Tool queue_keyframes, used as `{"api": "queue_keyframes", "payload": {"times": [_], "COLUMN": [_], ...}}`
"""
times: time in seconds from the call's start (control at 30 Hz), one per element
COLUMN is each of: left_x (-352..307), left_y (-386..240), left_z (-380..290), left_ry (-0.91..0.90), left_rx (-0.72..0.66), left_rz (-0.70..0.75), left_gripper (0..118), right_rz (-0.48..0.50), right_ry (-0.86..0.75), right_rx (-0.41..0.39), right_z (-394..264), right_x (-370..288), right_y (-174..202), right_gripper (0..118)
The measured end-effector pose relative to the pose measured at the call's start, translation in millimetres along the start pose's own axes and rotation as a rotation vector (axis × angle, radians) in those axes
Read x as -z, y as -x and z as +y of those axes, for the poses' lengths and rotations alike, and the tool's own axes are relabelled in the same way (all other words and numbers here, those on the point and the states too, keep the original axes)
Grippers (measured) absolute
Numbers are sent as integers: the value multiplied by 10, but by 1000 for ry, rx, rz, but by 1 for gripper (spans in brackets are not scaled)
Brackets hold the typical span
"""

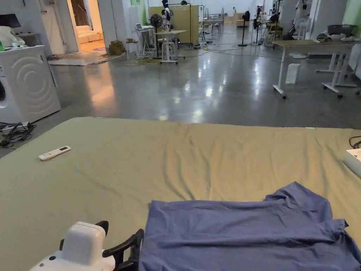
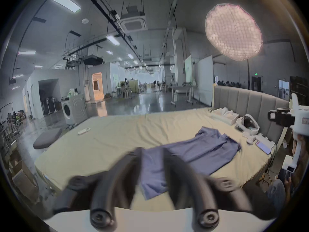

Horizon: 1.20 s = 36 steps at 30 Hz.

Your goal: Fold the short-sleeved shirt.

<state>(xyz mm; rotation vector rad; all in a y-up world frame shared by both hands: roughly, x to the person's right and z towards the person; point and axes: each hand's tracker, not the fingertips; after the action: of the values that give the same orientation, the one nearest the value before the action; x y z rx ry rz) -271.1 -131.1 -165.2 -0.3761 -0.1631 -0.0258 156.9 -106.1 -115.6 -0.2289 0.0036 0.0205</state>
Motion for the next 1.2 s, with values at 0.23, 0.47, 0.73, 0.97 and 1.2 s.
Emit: {"api": "queue_keyframes", "payload": {"times": [0.23, 0.47, 0.73, 0.97, 1.2], "left_x": [937, 1710, 1885, 2043, 2099], "left_y": [397, 463, 433, 365, 402], "left_z": [-634, -1284, -1353, -1352, -1303], "left_ry": [225, 459, 495, 551, 589], "left_rx": [-114, -39, 42, 57, 40], "left_rz": [-50, -84, -120, -127, -135], "left_gripper": [77, 77, 68, 10, 8], "right_rz": [7, 5, 19, 11, -99], "right_ry": [102, 193, 243, 275, 290], "right_rx": [43, 15, 33, 51, 63], "right_z": [-190, -341, -496, -596, -809], "right_x": [261, 484, 542, 521, 900], "right_y": [17, 61, 113, 12, -558], "right_gripper": [0, 0, 0, 0, 10]}}
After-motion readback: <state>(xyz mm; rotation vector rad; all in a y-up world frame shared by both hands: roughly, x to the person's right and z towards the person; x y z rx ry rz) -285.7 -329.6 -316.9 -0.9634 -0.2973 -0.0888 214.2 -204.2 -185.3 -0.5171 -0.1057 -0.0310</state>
